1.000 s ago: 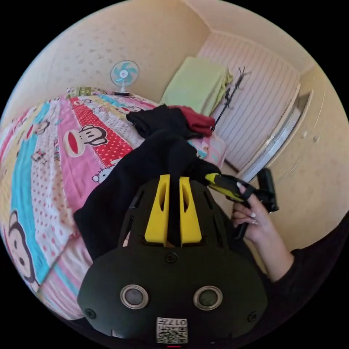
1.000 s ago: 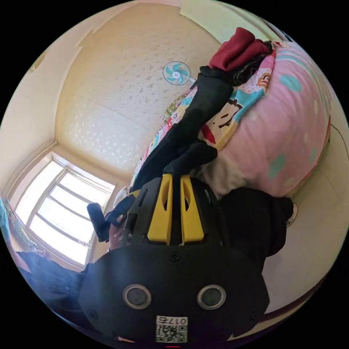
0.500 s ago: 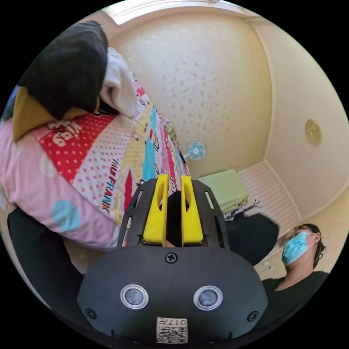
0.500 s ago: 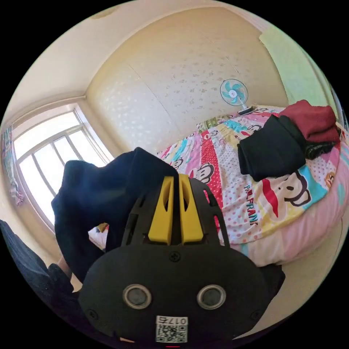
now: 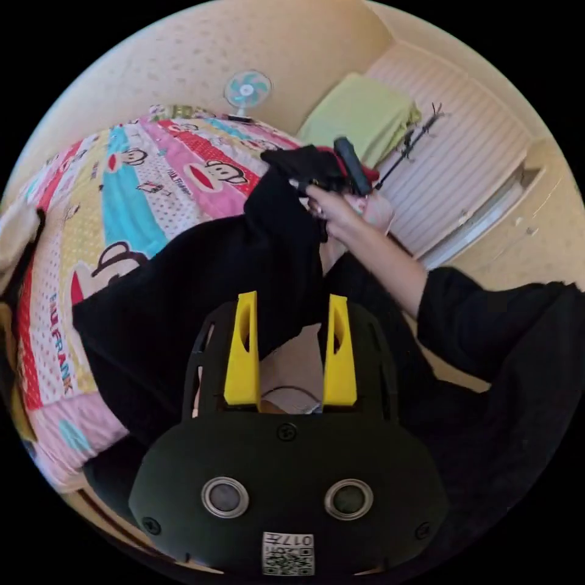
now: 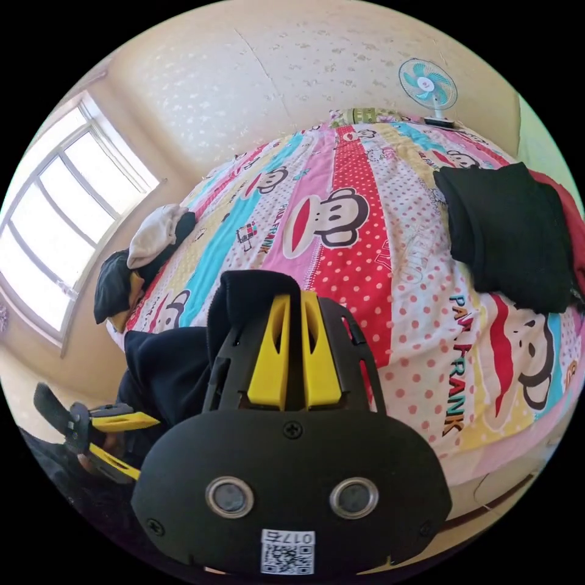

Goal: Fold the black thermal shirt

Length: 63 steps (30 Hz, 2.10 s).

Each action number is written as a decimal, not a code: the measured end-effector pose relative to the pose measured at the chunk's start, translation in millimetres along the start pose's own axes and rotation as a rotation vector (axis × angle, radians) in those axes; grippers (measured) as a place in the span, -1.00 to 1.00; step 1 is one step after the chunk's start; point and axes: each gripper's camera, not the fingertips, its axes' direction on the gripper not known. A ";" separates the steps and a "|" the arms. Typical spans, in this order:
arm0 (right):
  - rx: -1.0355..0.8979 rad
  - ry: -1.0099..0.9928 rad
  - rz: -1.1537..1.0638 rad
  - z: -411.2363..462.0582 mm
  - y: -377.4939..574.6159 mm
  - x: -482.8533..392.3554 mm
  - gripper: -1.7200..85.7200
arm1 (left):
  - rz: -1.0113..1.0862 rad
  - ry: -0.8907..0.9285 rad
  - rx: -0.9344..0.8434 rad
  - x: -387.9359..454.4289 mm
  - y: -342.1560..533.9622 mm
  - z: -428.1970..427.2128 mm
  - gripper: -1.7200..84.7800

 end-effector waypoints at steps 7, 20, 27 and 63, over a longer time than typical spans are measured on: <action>0.030 -0.107 0.041 -44.8 42.4 38.1 -0.84 | 0.018 -0.387 -0.039 55.9 -20.9 113.3 -0.73; 0.058 -0.068 0.037 -62.1 136.0 8.2 -0.66 | -0.437 0.159 0.537 -72.8 33.0 -103.6 -0.91; 0.138 0.027 -0.118 -104.0 127.2 -43.9 -0.67 | -0.290 -0.049 0.691 1.0 22.9 -196.4 -0.94; 0.576 0.283 -0.200 -293.8 -217.2 -175.9 -0.78 | -0.311 -0.393 0.814 -202.1 -173.4 -434.2 -0.77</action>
